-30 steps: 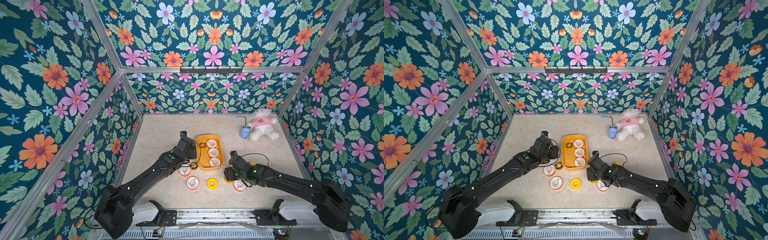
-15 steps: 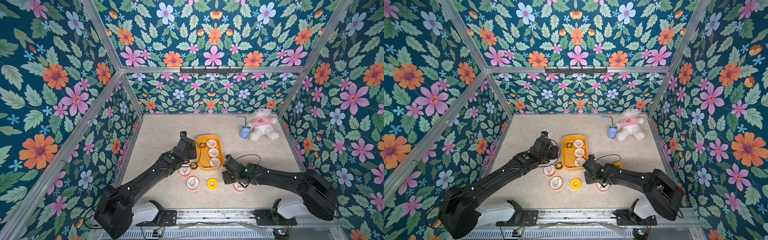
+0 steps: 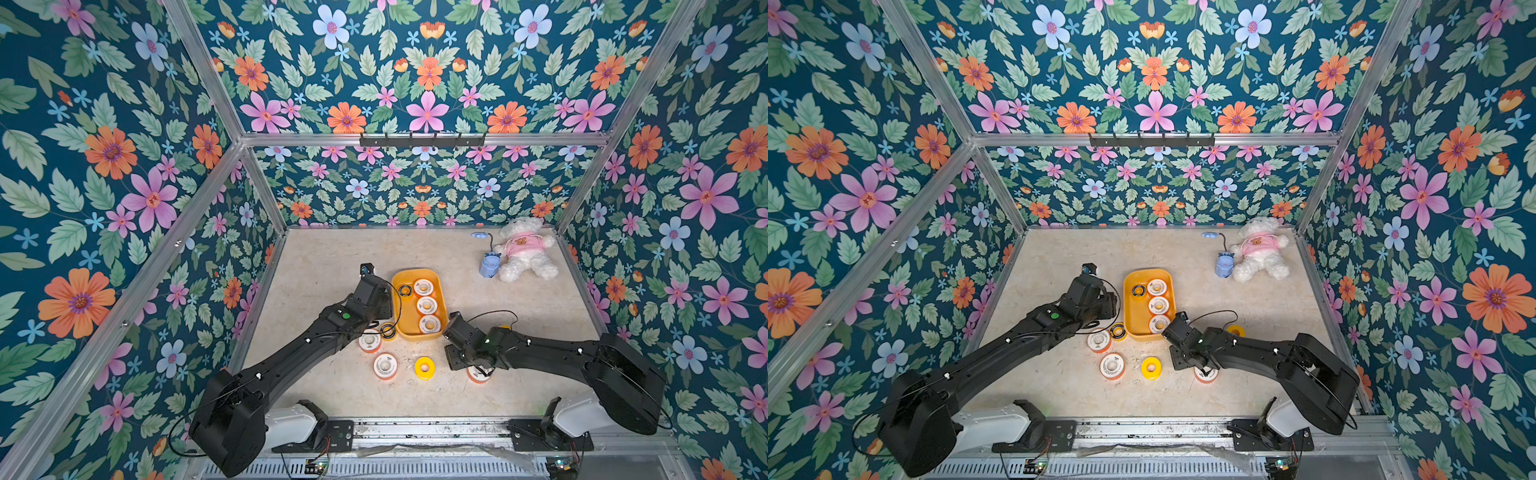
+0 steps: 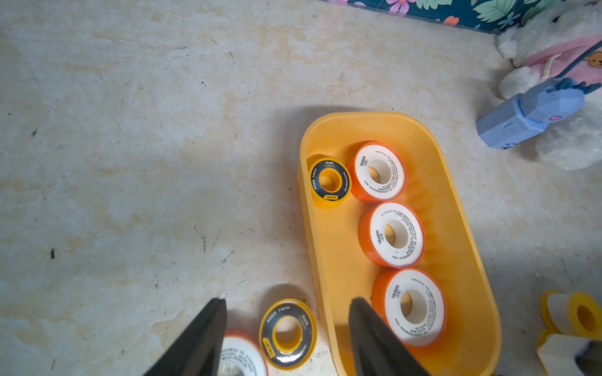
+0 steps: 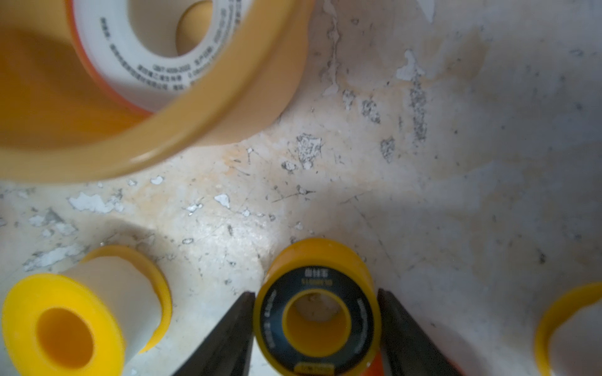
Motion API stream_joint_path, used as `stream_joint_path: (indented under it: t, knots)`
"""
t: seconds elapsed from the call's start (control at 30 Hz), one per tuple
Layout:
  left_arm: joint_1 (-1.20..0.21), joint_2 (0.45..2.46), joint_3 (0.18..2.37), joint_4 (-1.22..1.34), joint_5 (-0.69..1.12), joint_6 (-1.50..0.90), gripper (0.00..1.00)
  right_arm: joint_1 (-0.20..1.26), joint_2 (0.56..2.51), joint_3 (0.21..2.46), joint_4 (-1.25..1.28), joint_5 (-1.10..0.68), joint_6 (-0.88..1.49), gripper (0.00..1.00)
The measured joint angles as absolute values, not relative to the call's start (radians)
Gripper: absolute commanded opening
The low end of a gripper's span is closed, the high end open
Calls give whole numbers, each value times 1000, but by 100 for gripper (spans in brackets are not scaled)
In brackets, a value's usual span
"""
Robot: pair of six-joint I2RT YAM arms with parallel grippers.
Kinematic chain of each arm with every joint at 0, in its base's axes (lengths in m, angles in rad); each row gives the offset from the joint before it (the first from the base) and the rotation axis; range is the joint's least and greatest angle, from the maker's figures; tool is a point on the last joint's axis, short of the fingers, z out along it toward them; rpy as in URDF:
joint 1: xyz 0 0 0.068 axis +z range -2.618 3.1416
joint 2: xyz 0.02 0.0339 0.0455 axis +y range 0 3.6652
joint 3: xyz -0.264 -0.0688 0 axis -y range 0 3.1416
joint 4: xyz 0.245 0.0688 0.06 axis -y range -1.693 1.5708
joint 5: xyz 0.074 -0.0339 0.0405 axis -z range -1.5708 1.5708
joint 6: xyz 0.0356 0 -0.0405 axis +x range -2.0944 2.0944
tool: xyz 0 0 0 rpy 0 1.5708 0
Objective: Put the sealing tape into the storage box
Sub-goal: Pick up the sealing tape at the center of the board.
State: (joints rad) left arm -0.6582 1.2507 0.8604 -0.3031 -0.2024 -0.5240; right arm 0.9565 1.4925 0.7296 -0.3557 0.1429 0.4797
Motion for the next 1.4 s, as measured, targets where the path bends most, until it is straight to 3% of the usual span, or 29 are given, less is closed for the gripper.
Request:
stream_joint_path:
  t: [0.67, 0.93, 1.4]
  knots:
    - [-658, 1249, 859, -303, -212, -524, 66, 957, 1530, 739, -327, 146, 480, 66]
    - [-658, 1249, 860, -303, -213, -524, 66, 957, 1528, 744, -335, 149, 484, 53]
    - [-658, 1249, 867, -304, -214, -524, 66, 910, 1367, 739, -303, 80, 506, 51]
